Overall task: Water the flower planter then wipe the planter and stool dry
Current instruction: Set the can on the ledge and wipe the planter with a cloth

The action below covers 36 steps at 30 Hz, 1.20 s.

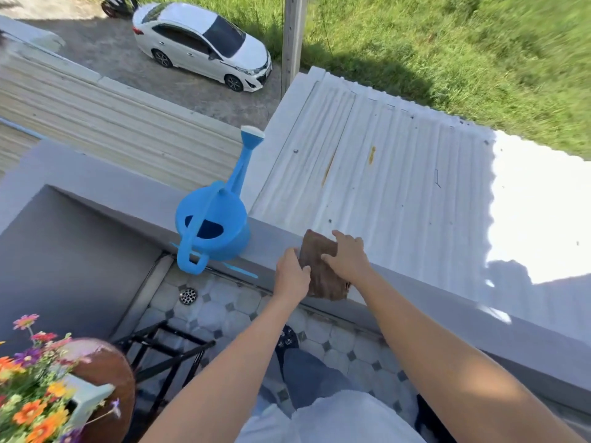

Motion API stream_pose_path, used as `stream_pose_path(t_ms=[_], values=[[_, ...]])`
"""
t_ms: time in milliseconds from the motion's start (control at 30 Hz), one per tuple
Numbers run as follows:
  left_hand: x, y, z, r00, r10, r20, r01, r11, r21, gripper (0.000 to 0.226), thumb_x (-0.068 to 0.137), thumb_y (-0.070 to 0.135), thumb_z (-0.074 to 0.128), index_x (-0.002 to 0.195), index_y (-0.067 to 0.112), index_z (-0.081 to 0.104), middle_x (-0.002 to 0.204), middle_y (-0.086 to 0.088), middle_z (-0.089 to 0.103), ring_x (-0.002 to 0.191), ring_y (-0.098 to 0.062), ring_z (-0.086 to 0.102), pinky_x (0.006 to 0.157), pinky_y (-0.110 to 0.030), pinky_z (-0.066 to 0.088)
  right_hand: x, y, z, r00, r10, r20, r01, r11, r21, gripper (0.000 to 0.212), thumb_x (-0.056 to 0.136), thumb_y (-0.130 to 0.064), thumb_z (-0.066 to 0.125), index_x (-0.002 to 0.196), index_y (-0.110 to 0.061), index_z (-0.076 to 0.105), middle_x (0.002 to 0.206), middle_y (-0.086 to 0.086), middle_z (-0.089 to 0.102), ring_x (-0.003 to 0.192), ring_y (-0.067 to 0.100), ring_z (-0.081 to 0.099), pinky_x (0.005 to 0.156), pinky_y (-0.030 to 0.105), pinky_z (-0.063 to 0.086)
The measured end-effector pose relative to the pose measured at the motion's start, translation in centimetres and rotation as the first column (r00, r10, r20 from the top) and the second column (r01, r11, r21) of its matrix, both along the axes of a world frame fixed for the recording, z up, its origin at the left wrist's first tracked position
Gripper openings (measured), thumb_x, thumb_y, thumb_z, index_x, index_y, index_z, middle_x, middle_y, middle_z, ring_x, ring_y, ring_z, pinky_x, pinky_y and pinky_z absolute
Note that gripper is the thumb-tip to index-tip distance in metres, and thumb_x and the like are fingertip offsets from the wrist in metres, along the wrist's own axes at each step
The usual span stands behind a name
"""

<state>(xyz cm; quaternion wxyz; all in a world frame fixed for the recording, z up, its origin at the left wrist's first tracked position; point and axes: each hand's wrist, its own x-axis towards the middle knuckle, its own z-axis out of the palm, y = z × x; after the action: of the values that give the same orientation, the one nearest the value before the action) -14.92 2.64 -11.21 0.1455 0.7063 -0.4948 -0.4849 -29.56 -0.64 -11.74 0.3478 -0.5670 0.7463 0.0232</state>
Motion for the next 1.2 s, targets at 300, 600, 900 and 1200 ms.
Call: stream_pose_path(t_ms=[300, 600, 900, 1200], values=[[5.2, 1.1, 3.0, 0.982, 0.026, -0.186, -0.02, 0.999, 0.035, 0.02, 0.09, 0.016, 0.054, 0.077, 0.014, 0.069, 0.075, -0.008, 0.068, 0.068, -0.02, 0.058, 0.06, -0.031, 0.044, 2.6, 0.9, 1.4, 0.99, 0.089, 0.105, -0.076, 0.99, -0.123, 0.029, 0.069, -0.046, 0.07, 0.056, -0.032, 0.048, 0.074, 0.003, 0.054, 0.078, 0.026, 0.056, 0.061, 0.033, 0.04], [18.2, 9.1, 7.8, 0.868, 0.363, -0.339, -0.375, 0.927, 0.032, 0.028, 0.091, 0.007, 0.044, 0.08, 0.024, 0.065, 0.06, 0.01, 0.061, 0.057, -0.017, 0.051, 0.058, -0.025, 0.038, 14.2, 5.8, 6.7, 0.656, 0.097, 0.748, -0.312, 0.938, 0.152, 0.054, 0.08, -0.019, 0.084, 0.125, -0.023, 0.056, 0.116, -0.005, 0.069, 0.099, 0.007, 0.069, 0.077, 0.016, 0.055], [26.5, 20.0, 8.0, 0.667, 0.697, -0.262, -0.735, 0.674, -0.079, 0.016, 0.098, 0.018, 0.051, 0.102, 0.018, 0.067, 0.099, -0.001, 0.067, 0.089, -0.016, 0.06, 0.072, -0.023, 0.046, 25.4, 12.5, 7.3, 0.638, 0.267, 0.722, -0.51, 0.849, 0.138, 0.023, 0.082, -0.028, 0.08, 0.074, -0.009, 0.07, 0.071, 0.019, 0.071, 0.063, 0.02, 0.059, 0.063, 0.033, 0.043], [29.5, 25.4, 1.9, 0.172, 0.958, -0.228, -0.854, 0.26, 0.45, 0.029, 0.097, 0.007, 0.033, 0.086, 0.007, 0.06, 0.076, -0.006, 0.057, 0.049, -0.013, 0.036, 0.042, -0.021, 0.024, 29.6, 18.4, 4.8, 0.733, 0.228, 0.641, -0.339, 0.939, 0.053, 0.024, 0.088, -0.016, 0.073, 0.077, 0.005, 0.065, 0.066, 0.01, 0.065, 0.059, 0.022, 0.06, 0.056, 0.031, 0.048]])
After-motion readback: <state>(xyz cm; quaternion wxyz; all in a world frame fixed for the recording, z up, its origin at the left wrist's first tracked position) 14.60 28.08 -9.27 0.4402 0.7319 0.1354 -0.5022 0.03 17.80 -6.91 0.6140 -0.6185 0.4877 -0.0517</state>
